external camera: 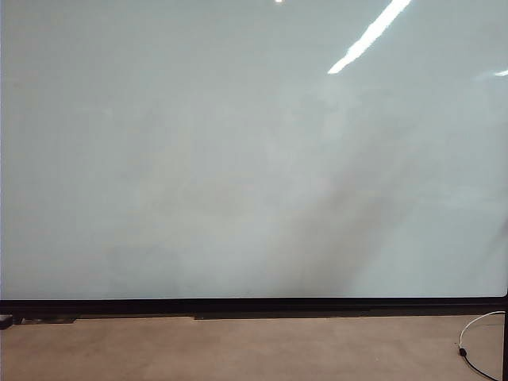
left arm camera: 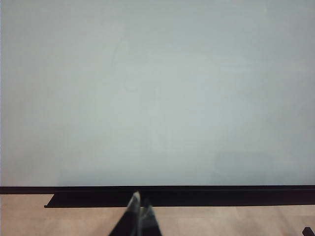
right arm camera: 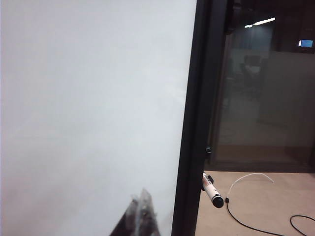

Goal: Pick up the pen on the shelf to the right of the whiteboard and draw a check mark.

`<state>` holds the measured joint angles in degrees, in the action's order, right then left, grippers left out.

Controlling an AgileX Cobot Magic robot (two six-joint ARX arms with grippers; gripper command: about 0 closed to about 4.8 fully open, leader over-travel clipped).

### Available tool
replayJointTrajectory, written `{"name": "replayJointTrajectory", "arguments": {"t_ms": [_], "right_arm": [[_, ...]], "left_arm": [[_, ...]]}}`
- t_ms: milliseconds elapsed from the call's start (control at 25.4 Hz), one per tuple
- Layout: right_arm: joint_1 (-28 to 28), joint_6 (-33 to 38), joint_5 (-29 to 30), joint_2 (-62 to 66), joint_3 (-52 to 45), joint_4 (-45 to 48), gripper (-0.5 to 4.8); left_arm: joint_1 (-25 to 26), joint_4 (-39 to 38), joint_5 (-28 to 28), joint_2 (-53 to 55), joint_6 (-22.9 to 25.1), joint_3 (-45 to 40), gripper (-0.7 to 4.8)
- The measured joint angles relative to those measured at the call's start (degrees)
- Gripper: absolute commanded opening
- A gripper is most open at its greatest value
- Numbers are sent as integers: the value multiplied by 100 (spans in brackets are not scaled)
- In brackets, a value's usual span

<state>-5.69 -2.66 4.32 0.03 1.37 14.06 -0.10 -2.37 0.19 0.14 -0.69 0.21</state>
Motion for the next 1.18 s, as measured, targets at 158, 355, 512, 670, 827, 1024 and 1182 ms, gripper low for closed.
{"name": "replayJointTrajectory", "arguments": {"t_ms": [158,355,512,670,827,1024,1182], "right_arm": [[0,2,271,0,7,4,-6],[2,0,-81,4,286,-245,-6],[-11,0,-367,243,374,-564,-6],[-11,-20,-420,682,361,-573,-6],[-11,-37,-420,1139,361,-282,-5],[-11,-214,-426,2035,363,540,1],[-11,-216,-426,2474,361,1073,2]], "left_arm": [[0,0,0,2,0,0,-4],[0,0,0,2,-2,0,-4],[0,2,0,2,-2,0,-4],[0,0,0,2,0,0,-4],[0,0,0,2,-2,0,-4],[0,0,0,4,-2,0,-5],[0,0,0,4,-2,0,-4]]}}
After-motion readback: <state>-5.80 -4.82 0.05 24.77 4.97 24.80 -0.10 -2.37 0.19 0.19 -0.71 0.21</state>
